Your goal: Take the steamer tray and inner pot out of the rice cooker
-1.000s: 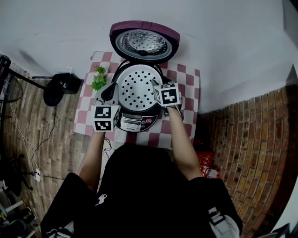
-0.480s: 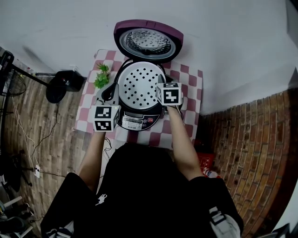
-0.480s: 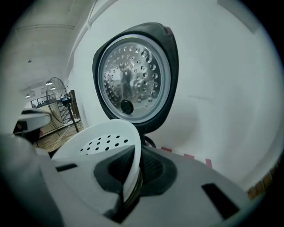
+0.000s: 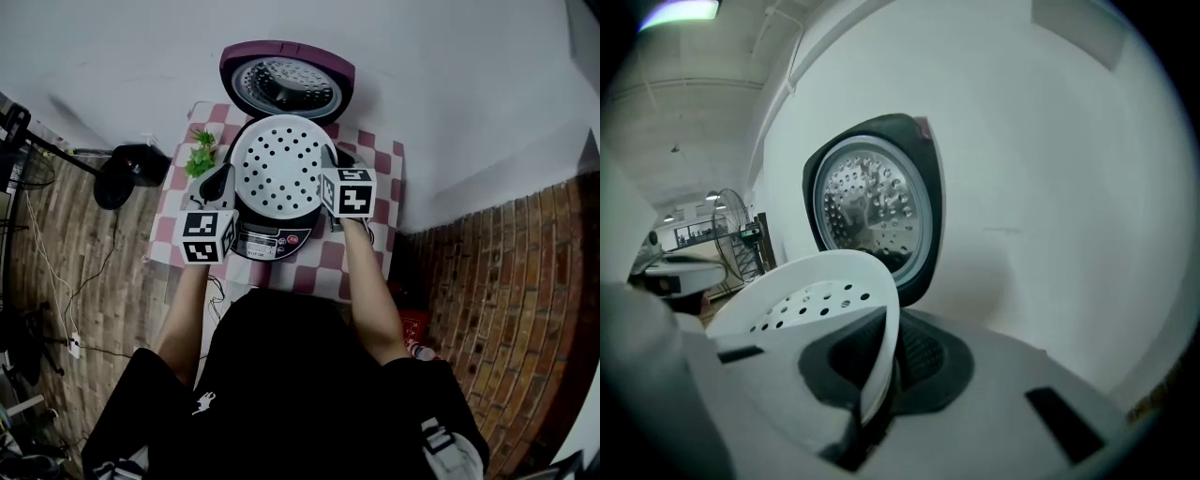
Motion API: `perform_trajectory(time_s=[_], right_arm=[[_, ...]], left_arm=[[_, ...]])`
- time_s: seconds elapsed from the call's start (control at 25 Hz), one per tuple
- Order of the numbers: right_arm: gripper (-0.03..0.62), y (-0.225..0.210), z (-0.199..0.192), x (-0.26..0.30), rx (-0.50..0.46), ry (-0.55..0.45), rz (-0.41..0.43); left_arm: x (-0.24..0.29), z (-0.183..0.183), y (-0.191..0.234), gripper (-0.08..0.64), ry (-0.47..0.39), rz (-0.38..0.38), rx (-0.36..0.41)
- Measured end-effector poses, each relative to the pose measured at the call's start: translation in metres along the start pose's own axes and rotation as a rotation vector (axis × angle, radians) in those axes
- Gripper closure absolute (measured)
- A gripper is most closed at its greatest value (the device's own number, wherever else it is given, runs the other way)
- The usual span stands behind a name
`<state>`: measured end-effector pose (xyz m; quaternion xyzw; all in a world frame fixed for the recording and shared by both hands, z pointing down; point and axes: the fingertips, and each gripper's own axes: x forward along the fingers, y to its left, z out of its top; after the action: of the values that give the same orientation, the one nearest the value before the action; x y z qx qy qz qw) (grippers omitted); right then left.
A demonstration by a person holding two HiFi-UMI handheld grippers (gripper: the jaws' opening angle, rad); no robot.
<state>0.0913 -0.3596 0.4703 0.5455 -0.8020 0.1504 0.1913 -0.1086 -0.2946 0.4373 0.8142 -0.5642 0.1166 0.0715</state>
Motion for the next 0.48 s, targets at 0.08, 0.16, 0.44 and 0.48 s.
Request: perform_trajectory(time_s=[0.08,0.16,0.44,0.48], right_arm=[[0.580,-0.006,0.002,-0.008,0.004,-0.013,0.002],[0.580,-0.014,0.002,-0.015,0.011,-0.025,0.000],[0.580,-0.048,0.000,-0.045,0.046,-0.058,-0.011],[0.580,-0.052,-0.001,-0.049,0.048,-0.061,-0.013]], left_arm=[[-0.001,0.003,-0.006,0.557,-0.008,0.003,0.005],[-0.001,0.007,-0.015,0.557,-0.018,-0.002,0.006],[-0.001,0.019,-0.052,0.557,-0.041,-0.015,0.008],[0.000,0.020,-0.058,0.558,-0.043,-0.016,0.011]])
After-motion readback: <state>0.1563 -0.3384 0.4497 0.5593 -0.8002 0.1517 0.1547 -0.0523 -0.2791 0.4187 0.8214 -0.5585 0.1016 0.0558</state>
